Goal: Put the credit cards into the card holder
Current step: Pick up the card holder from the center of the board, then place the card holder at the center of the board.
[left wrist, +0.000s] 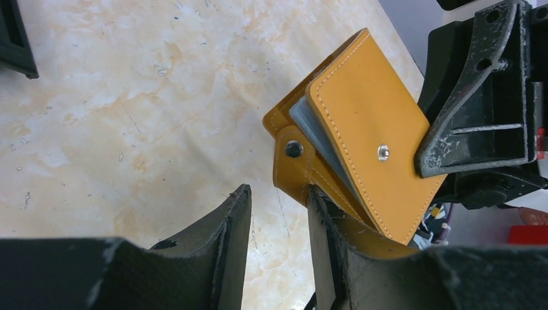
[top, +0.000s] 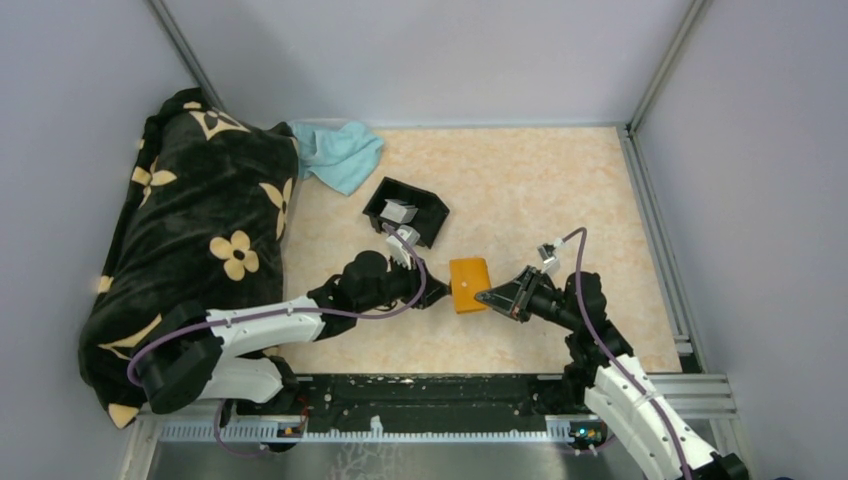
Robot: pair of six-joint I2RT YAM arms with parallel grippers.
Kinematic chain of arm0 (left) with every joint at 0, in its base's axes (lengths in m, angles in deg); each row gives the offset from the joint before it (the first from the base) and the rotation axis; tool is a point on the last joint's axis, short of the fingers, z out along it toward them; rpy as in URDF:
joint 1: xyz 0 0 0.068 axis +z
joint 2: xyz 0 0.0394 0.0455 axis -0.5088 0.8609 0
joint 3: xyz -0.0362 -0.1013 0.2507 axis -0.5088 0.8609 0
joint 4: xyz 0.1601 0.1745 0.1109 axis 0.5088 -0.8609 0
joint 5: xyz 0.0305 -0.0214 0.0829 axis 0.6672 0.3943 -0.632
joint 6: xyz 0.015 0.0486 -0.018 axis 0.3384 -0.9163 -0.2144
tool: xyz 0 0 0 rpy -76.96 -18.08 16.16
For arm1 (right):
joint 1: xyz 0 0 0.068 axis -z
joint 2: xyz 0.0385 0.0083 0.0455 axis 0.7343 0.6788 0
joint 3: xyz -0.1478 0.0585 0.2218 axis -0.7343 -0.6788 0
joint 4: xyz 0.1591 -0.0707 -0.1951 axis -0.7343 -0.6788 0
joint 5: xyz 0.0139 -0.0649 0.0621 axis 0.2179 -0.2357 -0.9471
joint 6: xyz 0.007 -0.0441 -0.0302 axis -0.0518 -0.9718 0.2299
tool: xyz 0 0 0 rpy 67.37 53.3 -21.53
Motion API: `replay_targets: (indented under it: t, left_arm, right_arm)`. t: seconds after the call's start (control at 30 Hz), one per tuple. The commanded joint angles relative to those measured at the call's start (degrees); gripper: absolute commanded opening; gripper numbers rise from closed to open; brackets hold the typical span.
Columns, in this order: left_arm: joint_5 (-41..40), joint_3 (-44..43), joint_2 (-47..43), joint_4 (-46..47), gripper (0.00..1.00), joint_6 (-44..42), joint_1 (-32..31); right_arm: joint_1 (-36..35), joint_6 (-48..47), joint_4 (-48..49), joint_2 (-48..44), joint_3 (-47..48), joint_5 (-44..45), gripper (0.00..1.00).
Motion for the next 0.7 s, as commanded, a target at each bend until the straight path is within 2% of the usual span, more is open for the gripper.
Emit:
replay_targets:
  t: [0.0, 0.3, 0.53, 0.67]
  left_arm:
    - [-0.4, -0.1, 2.4, 1.6, 0.44, -0.1, -0.3]
    - [-1.8, 3.8, 4.8, 2.8, 0.44, 2.7, -1.1]
    - [-7.1, 5.2, 0.2, -0.6, 0.45, 4.7, -1.3]
    - [-10.2, 7.6, -2.2, -1.3, 0.45, 7.0, -1.4]
  right_arm:
    - [0.4, 3.2, 5.2, -1.5, 0.3, -2.8, 0.0]
    - [0.4, 2.2, 4.1, -0.4, 4.2, -2.8, 0.0]
    - [0.4, -1.3, 0.6, -0.1, 4.4, -1.1, 0.0]
    - [0.4, -0.8, 4.1, 1.4, 2.1, -1.0, 0.0]
